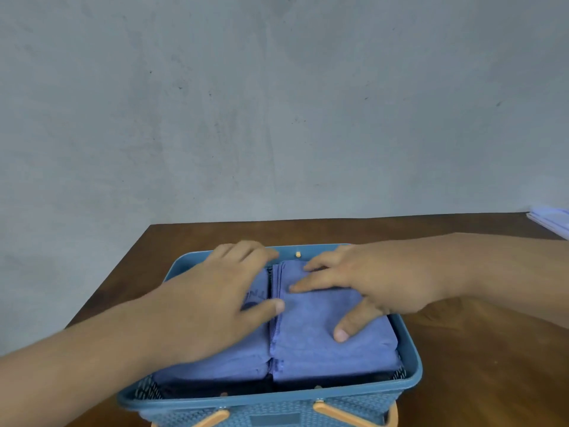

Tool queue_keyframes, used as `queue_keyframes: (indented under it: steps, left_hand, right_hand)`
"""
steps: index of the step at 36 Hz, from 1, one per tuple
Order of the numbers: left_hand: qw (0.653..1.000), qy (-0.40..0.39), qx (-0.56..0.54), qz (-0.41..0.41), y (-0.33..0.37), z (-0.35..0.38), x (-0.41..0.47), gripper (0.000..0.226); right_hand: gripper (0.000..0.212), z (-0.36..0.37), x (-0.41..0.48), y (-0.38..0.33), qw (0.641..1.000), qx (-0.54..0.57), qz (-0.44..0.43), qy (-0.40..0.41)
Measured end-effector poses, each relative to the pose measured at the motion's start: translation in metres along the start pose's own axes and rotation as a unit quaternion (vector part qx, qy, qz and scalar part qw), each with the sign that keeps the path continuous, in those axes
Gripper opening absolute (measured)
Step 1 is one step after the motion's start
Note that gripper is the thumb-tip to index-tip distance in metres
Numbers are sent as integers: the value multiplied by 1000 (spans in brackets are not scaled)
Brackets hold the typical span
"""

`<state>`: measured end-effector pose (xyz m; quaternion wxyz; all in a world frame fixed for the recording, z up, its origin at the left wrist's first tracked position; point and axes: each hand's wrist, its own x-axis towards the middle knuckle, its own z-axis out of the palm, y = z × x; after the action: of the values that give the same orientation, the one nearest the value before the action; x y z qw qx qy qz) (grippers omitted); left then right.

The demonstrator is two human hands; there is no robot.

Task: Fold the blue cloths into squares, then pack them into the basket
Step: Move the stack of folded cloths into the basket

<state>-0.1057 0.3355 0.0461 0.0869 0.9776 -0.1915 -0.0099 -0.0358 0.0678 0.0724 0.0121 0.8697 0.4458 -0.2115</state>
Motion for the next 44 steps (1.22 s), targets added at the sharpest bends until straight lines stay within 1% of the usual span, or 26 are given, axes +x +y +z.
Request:
queue_keyframes:
  steps: [2,4,5,9,13,14,16,18,20,23,25,29,31,34,35,37,39,40,42,44]
  left_hand:
    - [997,-75,14,-28,-5,13,-5,90]
    - [987,-147,-1,-56,-12,28,-10,93]
    - [985,-162,1,-59,-16,34,-12,92]
    - [982,-179,35,-56,-18,44,-12,96]
    - [979,-192,-1,-63,-21,39,-8,90]
    - [980,-186,-15,-64,-21,36,-8,89]
    - [982,-174,-38,-67,-19,30,-9,85]
    - [983,-166,-37,-64,-16,27,-10,85]
    - [982,-175,-27,-64,-15,27,-12,88]
    - [979,-194,-14,-63,-17,34,-14,94]
    - [979,-195,-5,-64,-17,37,-12,96]
    - [978,-197,2,-72,-14,37,-8,98]
    - [980,-187,-8,-71,-13,32,-6,99]
    - [986,-149,-48,-61,-19,22,-7,99]
    - [989,-126,-62,-52,-24,19,-9,98]
    - [996,-58,-63,-35,-39,14,-18,96]
    - [997,15,-61,-40,-56,11,-29,94]
    - [995,41,-76,-56,-65,12,-36,89]
    - [980,83,-151,-102,-80,15,-47,79]
    - [951,118,-246,-146,-88,21,-58,74]
  right_hand:
    - [87,7,1,1,999,-28,9,-23]
    - [87,17,4,0,997,-66,1,-29]
    - [86,22,6,0,996,-78,-2,-31]
    - [84,26,10,2,996,-75,-10,-40]
    - [84,16,13,2,997,-73,-11,-33]
    - [82,12,13,0,997,-67,-11,-22]
    - [73,6,13,-5,998,-53,-12,24]
    - [71,6,16,-11,995,-69,-13,68]
    - [78,15,21,-17,996,-77,-1,51]
    - [91,32,27,-22,996,-82,33,-13]
    - [92,38,29,-24,995,-84,45,-34]
    - [92,42,35,-24,994,-87,50,-39]
    - [92,41,34,-25,995,-78,61,-29]
    - [88,34,27,-27,997,-45,66,12]
    - [85,32,24,-26,997,-32,60,39]
    - [75,30,17,-20,991,5,52,123]
    - [65,33,8,-11,972,35,72,219]
    - [62,37,3,-7,960,45,90,261]
    - [61,48,-6,1,934,91,134,317]
    - [68,62,-12,4,907,171,169,345]
